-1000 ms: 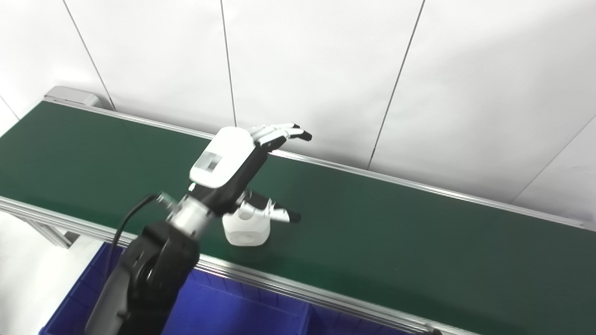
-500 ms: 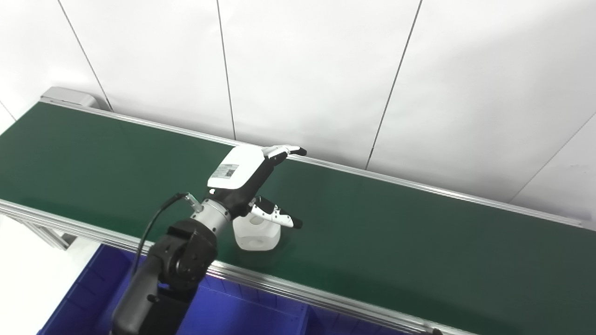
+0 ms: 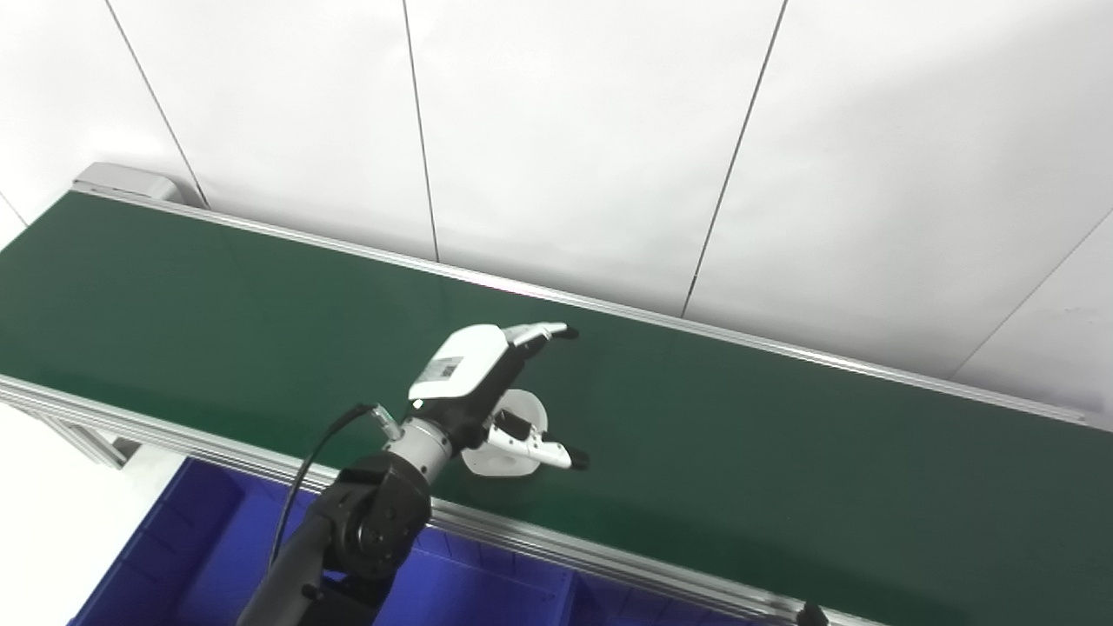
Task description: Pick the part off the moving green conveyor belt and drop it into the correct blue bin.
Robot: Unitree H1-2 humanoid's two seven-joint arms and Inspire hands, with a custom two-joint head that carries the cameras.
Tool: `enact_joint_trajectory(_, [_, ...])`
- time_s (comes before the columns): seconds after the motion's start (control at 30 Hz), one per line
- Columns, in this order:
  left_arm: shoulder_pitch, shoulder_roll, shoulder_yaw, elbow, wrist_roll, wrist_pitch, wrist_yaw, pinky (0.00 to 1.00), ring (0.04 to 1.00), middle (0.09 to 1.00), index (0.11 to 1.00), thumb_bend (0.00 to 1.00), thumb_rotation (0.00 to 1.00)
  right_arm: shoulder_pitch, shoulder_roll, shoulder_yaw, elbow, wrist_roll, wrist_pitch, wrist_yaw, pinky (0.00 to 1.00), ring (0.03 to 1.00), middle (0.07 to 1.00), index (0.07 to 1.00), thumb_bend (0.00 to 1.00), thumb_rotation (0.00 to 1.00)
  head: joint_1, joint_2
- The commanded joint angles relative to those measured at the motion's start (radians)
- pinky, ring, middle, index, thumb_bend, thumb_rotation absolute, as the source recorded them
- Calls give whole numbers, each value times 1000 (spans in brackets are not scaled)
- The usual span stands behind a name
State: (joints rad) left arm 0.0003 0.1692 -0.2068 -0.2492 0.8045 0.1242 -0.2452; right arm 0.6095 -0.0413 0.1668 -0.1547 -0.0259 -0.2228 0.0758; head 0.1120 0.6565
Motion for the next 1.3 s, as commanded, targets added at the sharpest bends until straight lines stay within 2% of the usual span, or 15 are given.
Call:
enact_joint_trajectory(0.0, [-26, 36, -5, -17, 19, 5, -7, 928, 903, 881, 850, 953, 385, 13, 10, 4, -44, -1, 0, -5, 998, 975, 990, 1000, 847, 1000, -4, 4])
enact_joint_trajectory(0.17, [-61, 84, -25, -33, 65, 19, -49, 973, 909, 875, 847, 947, 326, 16, 15, 5, -50, 6, 6, -2, 1000, 975, 988, 1000, 853, 1000, -11, 11])
enact_joint_trajectory(0.37, [-119, 124, -37, -70, 106, 42, -109, 944, 894, 854, 846, 955, 318, 16, 18, 12, -56, 0, 8, -3, 1000, 973, 986, 1000, 863, 1000, -25, 21])
enact_joint_trajectory(0.57, [-235, 147, -61, -108, 139, 131, -322, 926, 874, 851, 850, 984, 324, 19, 26, 20, -61, -23, 13, -14, 1000, 976, 984, 1000, 870, 1000, -42, 30])
enact_joint_trajectory(0.67, [-268, 140, -65, -114, 146, 163, -374, 915, 873, 850, 841, 999, 311, 21, 29, 23, -64, -23, 18, -13, 1000, 970, 983, 1000, 874, 1000, -49, 33])
enact_joint_trajectory(0.8, [-303, 101, -74, -104, 168, 231, -429, 925, 891, 871, 845, 999, 293, 21, 32, 29, -70, -36, 21, -16, 998, 968, 981, 1000, 867, 1000, -61, 37])
enact_joint_trajectory(0.97, [-287, 30, -82, -86, 141, 305, -444, 917, 895, 875, 849, 1000, 316, 24, 38, 39, -80, -16, 37, -13, 1000, 977, 984, 1000, 865, 1000, -88, 48])
enact_joint_trajectory(1.0, [-278, 13, -83, -89, 128, 320, -449, 881, 899, 886, 853, 1000, 328, 24, 40, 41, -80, -15, 36, -15, 1000, 976, 982, 1000, 863, 1000, -92, 49])
enact_joint_trajectory(1.07, [-264, -11, -88, -94, 111, 336, -450, 837, 900, 894, 857, 1000, 344, 24, 42, 44, -81, -18, 37, -17, 997, 974, 981, 1000, 859, 1000, -102, 55])
enact_joint_trajectory(1.27, [-201, -97, -152, -63, 117, 332, -398, 873, 903, 910, 869, 1000, 365, 25, 49, 55, -92, -50, 50, -24, 1000, 970, 978, 1000, 871, 1000, -130, 63])
